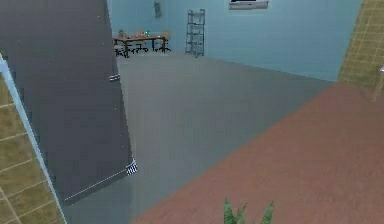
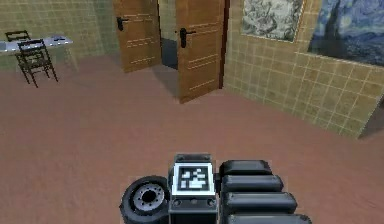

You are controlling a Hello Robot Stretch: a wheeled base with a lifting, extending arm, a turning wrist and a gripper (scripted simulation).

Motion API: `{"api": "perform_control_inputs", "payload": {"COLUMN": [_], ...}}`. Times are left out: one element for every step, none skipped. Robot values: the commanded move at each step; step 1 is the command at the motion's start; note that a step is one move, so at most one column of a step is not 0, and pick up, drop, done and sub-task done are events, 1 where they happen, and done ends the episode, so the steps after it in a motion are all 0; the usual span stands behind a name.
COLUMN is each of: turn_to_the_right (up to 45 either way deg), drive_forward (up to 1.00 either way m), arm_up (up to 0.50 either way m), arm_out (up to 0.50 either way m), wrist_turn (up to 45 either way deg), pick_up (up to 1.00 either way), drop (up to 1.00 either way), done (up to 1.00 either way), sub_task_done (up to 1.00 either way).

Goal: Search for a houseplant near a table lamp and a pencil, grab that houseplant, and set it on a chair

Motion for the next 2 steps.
{"api": "perform_control_inputs", "payload": {"turn_to_the_right": [0.0, 0.0], "drive_forward": [1.0, 0.8], "arm_up": [0.0, 0.0], "arm_out": [0.0, 0.0], "wrist_turn": [0.0, 0.0], "pick_up": [0.0, 0.0], "drop": [0.0, 0.0], "done": [0.0, 0.0], "sub_task_done": [0.0, 0.0]}}
